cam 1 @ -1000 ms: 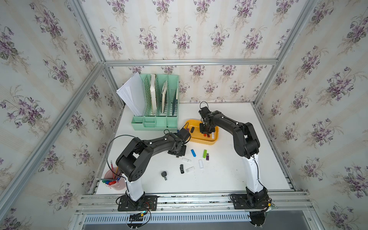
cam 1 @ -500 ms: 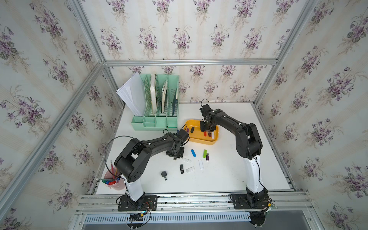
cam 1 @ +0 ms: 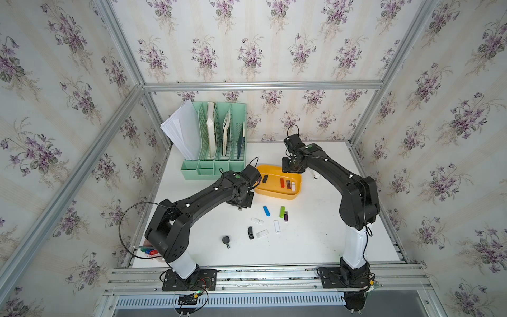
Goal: Put the usb flash drive into the storage box
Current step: Pick up the USB flash from the center of the board, then place the USB flash in the storage box.
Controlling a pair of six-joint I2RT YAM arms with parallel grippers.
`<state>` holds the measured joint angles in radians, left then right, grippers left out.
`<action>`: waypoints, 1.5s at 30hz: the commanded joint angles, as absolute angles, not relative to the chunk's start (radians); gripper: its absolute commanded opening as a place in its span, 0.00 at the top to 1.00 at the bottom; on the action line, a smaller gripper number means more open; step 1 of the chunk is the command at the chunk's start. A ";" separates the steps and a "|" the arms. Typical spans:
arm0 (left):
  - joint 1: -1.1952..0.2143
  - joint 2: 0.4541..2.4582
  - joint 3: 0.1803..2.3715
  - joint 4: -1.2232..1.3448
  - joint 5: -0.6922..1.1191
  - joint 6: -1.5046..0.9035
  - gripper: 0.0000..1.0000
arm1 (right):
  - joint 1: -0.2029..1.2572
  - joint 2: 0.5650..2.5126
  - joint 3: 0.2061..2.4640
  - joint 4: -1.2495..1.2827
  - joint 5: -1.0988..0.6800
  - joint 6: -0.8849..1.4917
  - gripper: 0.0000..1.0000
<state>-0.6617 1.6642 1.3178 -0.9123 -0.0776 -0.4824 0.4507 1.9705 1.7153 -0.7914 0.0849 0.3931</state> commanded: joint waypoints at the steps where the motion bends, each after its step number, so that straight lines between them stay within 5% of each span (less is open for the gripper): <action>1: -0.661 1.671 1.388 -0.964 -0.089 -0.442 0.72 | 0.418 1.922 1.658 -0.800 0.106 0.414 0.48; 25: -0.648 2.274 2.152 -0.986 0.104 -0.269 0.70 | 0.249 1.475 1.098 -0.758 0.087 0.471 0.48; 36: -0.606 2.376 2.177 -0.933 0.179 -0.280 0.69 | 0.249 1.413 1.064 -0.789 0.084 0.485 0.48; 45: -0.587 2.077 1.891 -0.890 0.149 -0.286 0.42 | 0.438 1.409 0.955 -0.736 -0.013 0.564 0.42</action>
<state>-0.5922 2.1605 1.9812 -0.9100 0.1616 -0.2878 0.3790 1.3880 0.9806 -0.7597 0.0284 0.5117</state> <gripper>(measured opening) 0.557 0.576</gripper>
